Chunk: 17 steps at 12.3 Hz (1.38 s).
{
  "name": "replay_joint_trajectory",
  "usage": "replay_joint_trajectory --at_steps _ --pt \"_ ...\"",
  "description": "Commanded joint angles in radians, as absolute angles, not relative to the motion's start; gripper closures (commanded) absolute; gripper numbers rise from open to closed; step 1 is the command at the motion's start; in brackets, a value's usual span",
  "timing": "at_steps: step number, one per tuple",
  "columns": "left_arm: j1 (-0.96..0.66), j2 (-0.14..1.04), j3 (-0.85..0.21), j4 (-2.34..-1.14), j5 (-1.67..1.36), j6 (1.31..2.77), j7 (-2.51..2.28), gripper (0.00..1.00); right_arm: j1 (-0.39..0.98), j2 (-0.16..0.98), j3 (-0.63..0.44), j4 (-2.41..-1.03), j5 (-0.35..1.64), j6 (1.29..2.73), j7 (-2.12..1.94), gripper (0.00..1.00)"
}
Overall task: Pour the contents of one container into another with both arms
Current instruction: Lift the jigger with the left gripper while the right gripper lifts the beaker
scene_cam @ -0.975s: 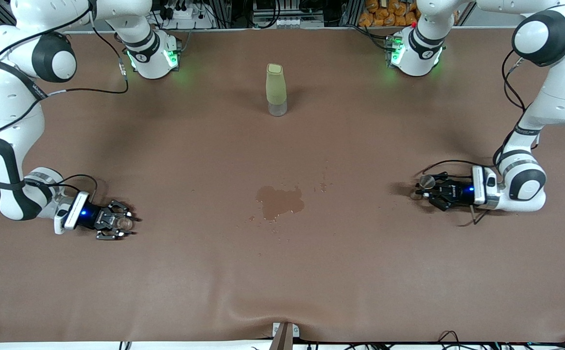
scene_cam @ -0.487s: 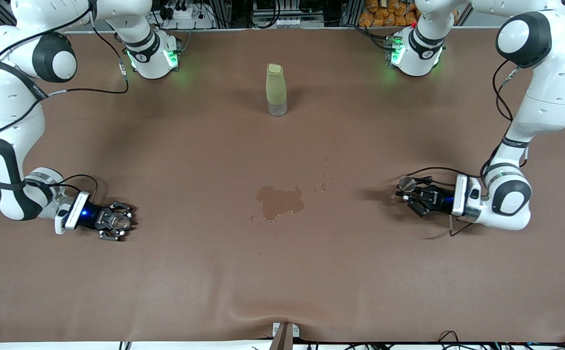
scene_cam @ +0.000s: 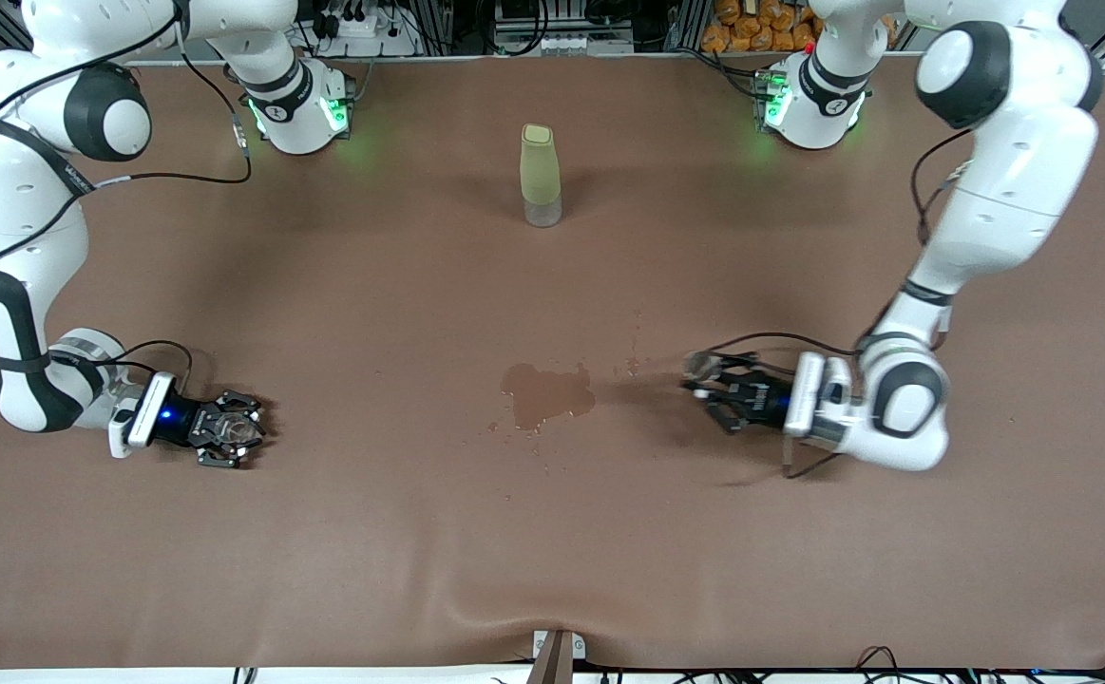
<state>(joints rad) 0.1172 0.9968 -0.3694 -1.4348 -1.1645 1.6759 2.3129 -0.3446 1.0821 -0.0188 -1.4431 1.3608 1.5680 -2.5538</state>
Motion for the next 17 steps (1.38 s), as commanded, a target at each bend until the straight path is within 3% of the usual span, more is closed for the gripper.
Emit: replay_joint_trajectory --at_steps 1,5,10,17 --pt "0.026 0.997 -0.353 -1.414 -1.302 1.748 2.281 1.00 -0.327 1.060 0.032 -1.427 1.381 1.562 -2.482 1.00" --pt "-0.076 1.008 -0.350 -1.368 -1.434 1.891 2.238 1.00 -0.243 1.034 0.089 -1.404 1.385 1.569 -2.366 1.00" --pt "-0.210 1.008 -0.339 -1.289 -1.595 2.116 2.210 1.00 -0.209 0.977 0.257 -1.361 1.387 1.669 -2.156 1.00" --pt "-0.267 1.008 -0.299 -1.249 -1.614 2.204 2.296 1.00 -0.219 0.925 0.575 -1.361 1.384 2.000 -1.948 1.00"
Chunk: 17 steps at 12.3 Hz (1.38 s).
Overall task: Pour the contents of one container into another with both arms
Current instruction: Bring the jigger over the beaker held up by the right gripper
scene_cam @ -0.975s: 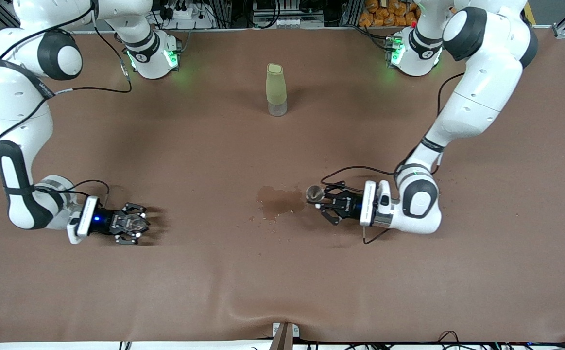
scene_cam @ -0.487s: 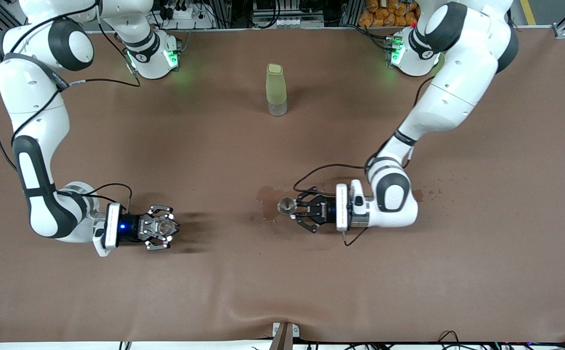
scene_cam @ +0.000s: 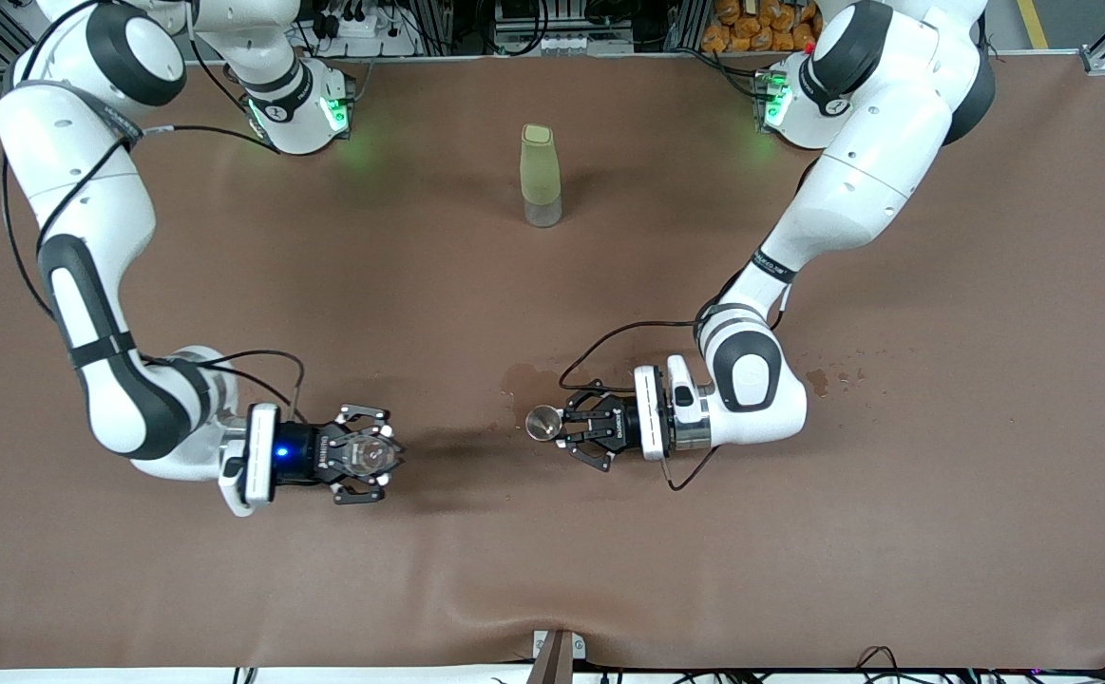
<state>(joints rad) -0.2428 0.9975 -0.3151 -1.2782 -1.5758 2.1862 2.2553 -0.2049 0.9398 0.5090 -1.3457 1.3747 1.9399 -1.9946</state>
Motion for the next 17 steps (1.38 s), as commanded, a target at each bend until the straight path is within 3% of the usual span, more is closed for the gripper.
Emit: replay_joint_trajectory --at_steps 1,9,13,17 --pt "-0.268 1.008 -0.299 -1.249 -1.626 2.204 2.330 1.00 -0.221 0.923 0.613 -1.361 1.382 2.043 -1.928 1.00" --pt "-0.291 1.022 -0.298 -1.253 -1.775 2.204 2.460 1.00 -0.216 0.904 0.765 -1.403 1.384 2.209 -1.835 1.00" --pt "-0.304 1.026 -0.298 -1.255 -1.802 2.203 2.461 1.00 -0.274 0.896 0.980 -1.520 1.384 2.484 -1.792 1.00" --pt "-0.305 1.029 -0.298 -1.264 -1.813 2.201 2.461 1.00 -0.270 0.844 1.031 -1.580 1.393 2.588 -1.662 1.00"
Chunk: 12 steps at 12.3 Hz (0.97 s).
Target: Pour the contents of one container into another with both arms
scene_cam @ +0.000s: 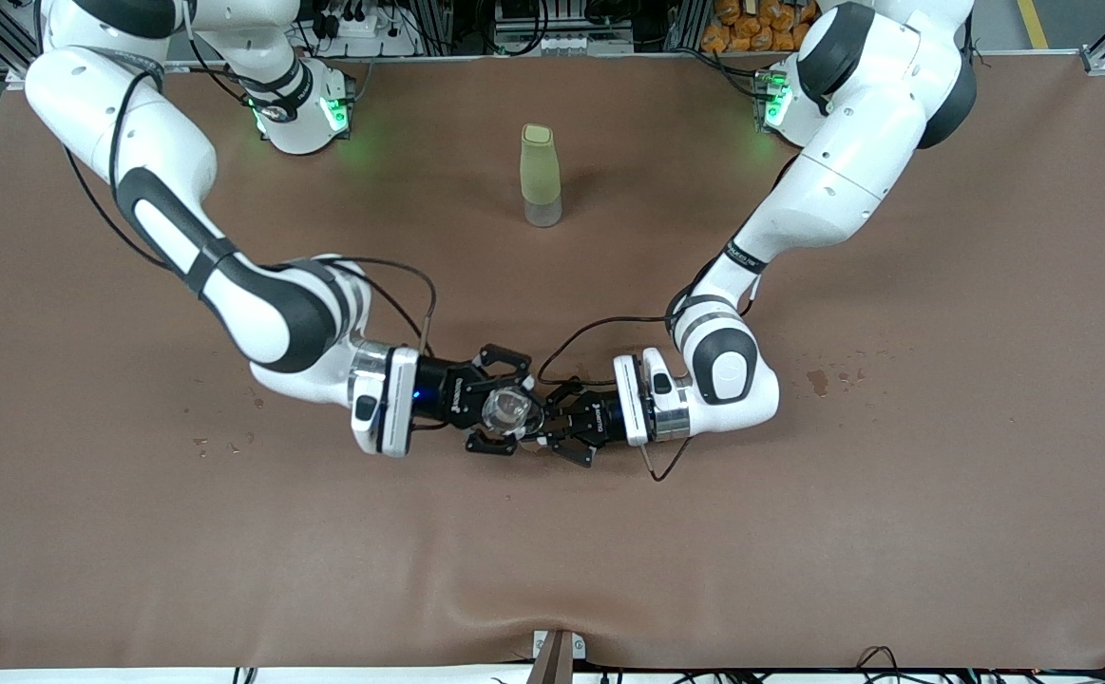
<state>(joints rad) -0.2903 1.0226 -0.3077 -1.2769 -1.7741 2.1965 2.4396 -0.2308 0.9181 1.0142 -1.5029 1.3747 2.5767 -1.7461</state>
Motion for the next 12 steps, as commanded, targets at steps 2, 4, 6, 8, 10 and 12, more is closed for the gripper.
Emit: replay_joint_trajectory --at_steps 2,4,6,8,10,12 --pt "-0.301 1.029 -0.296 -1.266 -1.813 2.201 2.464 1.00 -0.285 0.793 1.031 -1.633 1.394 2.588 -1.591 1.00" --pt "-0.299 1.029 -0.296 -1.270 -1.813 2.200 2.459 1.00 -0.290 0.729 1.029 -1.678 1.394 2.588 -1.475 1.00" --pt "-0.299 1.029 -0.296 -1.270 -1.813 2.200 2.456 1.00 -0.285 0.677 1.023 -1.707 1.394 2.588 -1.363 1.00" --pt "-0.299 1.026 -0.296 -1.270 -1.813 2.200 2.456 1.00 -0.278 0.651 1.022 -1.716 1.394 2.588 -1.258 1.00" --pt "-0.293 1.020 -0.296 -1.272 -1.809 2.200 2.447 1.00 -0.258 0.646 1.017 -1.720 1.394 2.598 -1.171 1.00" --pt "-0.291 1.017 -0.296 -1.272 -1.807 2.198 2.445 1.00 -0.242 0.646 1.016 -1.720 1.394 2.620 -1.082 1.00"
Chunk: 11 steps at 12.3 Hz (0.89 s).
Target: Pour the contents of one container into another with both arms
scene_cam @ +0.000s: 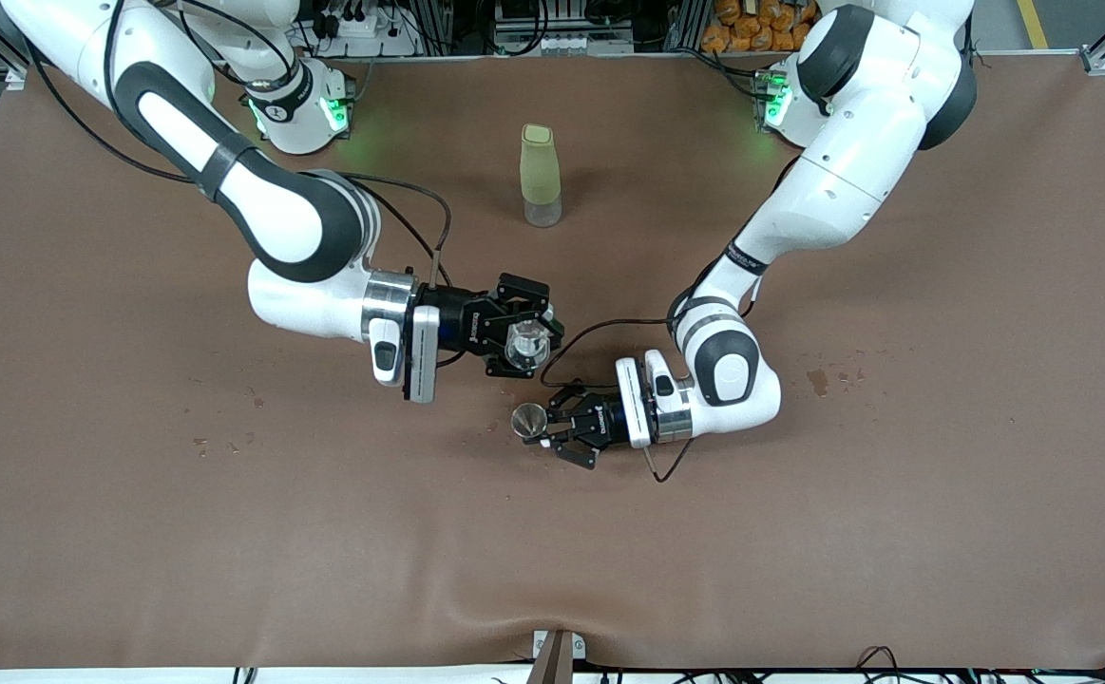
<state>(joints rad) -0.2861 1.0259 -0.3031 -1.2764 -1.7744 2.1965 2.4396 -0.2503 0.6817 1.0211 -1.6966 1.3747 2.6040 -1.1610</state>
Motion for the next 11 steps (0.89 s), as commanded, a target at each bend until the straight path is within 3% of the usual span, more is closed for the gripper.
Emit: replay_joint_trajectory --at_steps 1,11 --pt "-0.291 1.011 -0.298 -1.275 -1.806 2.195 2.445 1.00 -0.232 0.646 1.000 -1.718 1.394 2.622 -1.050 1.00" --pt "-0.276 0.994 -0.299 -1.348 -1.795 2.165 2.453 1.00 -0.157 0.660 0.914 -1.657 1.394 2.620 -0.901 1.00"
